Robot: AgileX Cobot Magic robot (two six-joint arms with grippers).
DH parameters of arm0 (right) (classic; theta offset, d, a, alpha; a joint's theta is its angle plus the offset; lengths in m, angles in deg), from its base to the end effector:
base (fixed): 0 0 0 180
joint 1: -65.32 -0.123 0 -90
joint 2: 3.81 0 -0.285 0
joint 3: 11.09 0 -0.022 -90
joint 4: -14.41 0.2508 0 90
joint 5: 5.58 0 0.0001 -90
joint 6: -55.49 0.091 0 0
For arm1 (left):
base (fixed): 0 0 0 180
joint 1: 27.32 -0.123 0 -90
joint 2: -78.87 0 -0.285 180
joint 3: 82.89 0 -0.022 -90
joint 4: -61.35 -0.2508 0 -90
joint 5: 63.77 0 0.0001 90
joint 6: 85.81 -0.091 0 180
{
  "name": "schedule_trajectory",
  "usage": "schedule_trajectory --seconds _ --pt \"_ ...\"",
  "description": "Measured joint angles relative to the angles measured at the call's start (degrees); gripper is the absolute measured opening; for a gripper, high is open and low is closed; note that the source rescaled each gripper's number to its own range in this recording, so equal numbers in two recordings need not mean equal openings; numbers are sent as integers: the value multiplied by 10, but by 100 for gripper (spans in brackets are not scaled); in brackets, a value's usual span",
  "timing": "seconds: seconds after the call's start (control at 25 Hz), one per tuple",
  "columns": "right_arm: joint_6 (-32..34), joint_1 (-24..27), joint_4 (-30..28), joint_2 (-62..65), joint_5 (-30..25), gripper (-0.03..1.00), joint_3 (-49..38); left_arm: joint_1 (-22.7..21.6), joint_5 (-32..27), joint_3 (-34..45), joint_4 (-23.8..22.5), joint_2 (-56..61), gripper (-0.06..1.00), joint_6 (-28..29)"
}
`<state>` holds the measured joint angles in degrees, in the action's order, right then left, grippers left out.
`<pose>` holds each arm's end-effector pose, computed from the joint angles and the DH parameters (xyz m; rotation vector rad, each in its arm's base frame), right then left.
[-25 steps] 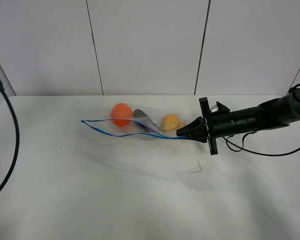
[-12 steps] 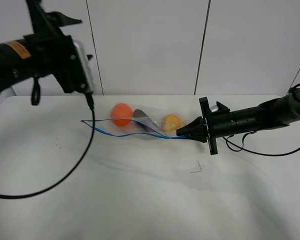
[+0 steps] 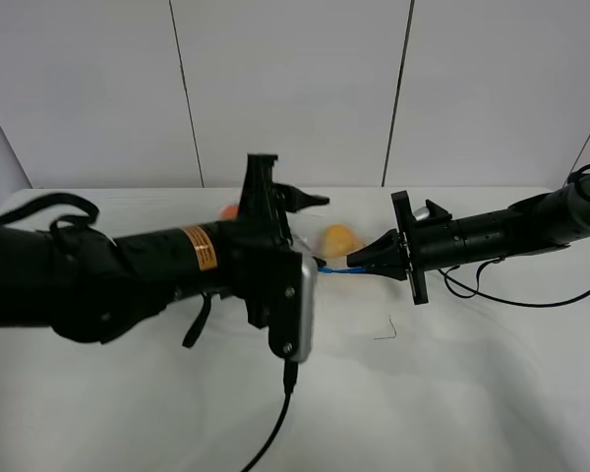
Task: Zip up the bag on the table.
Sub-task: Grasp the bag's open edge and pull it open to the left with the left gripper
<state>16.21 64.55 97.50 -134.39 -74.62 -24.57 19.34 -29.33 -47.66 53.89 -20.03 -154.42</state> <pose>0.3600 0.0892 0.1170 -0.4129 -2.5079 -1.7503 0.2208 -0.2437 0.2300 1.5543 0.8096 0.2951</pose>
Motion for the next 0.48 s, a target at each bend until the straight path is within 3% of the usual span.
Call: schedule_trajectory --seconds 0.2,0.48 --pt "0 0 0 0 0 0 0 23 128 3 -3 -64 100 32" --pt "0 0 0 0 0 0 0 16 147 -8 -3 -152 100 68"
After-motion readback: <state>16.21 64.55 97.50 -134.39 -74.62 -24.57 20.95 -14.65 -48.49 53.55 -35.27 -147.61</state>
